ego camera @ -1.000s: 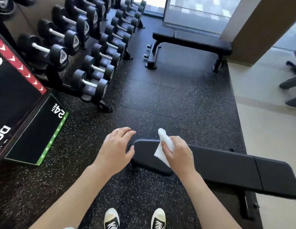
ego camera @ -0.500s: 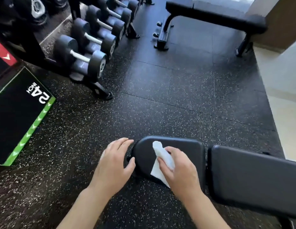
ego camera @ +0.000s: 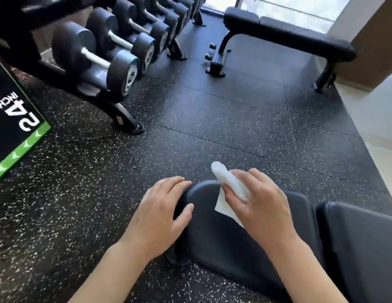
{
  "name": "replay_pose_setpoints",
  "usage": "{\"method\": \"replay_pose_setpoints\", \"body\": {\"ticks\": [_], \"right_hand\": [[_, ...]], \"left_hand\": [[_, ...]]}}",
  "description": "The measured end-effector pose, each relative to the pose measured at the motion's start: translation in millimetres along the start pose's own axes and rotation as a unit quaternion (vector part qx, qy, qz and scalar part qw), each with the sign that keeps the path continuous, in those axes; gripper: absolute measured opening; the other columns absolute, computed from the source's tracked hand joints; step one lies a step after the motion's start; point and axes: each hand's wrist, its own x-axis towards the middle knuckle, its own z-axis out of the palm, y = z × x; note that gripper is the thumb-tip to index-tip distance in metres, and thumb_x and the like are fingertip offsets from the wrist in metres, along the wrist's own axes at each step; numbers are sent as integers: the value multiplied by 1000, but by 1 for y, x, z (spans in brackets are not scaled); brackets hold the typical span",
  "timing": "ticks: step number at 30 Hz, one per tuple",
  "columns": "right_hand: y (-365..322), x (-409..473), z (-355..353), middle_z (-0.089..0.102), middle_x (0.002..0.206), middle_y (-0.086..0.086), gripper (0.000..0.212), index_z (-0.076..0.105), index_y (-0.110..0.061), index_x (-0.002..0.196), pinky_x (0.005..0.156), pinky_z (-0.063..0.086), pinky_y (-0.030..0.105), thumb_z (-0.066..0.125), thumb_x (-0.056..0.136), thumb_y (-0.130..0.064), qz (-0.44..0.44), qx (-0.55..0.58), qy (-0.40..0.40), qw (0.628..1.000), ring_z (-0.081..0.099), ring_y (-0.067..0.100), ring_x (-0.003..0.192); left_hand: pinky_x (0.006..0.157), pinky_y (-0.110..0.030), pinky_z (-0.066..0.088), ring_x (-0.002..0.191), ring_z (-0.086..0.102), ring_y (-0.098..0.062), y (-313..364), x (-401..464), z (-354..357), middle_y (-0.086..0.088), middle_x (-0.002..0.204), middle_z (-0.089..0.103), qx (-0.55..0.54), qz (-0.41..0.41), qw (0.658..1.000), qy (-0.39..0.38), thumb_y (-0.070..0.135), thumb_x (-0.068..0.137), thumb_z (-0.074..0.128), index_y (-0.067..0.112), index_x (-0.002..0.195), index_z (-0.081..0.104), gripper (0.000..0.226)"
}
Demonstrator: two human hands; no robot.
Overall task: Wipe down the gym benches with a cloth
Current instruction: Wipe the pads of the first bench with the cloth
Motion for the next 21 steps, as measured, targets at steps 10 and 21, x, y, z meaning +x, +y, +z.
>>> {"method": "replay_pose_setpoints", "body": {"ticks": [10, 21], "right_hand": [[17, -1, 18, 55, 86, -8, 19, 67, -35, 104, 69, 42, 30, 65, 93, -50, -13, -17, -48, 999, 56, 14, 84], [-32, -13, 48, 53, 84, -5, 28, 66, -19, 90, 74, 46, 37, 61, 94, -46, -80, -3, -111, 991, 55, 22, 83]], "left_hand": [[123, -36, 32, 144, 40, -7, -19, -12, 0, 13, 150, 50, 54, 13, 997, -53, 49, 101, 56, 25, 152, 51, 56], [111, -27, 41, 126, 49, 0, -39, -10, 0, 23, 132, 57, 62, -6, 995, -72, 50, 101, 42, 31, 140, 58, 46]]}}
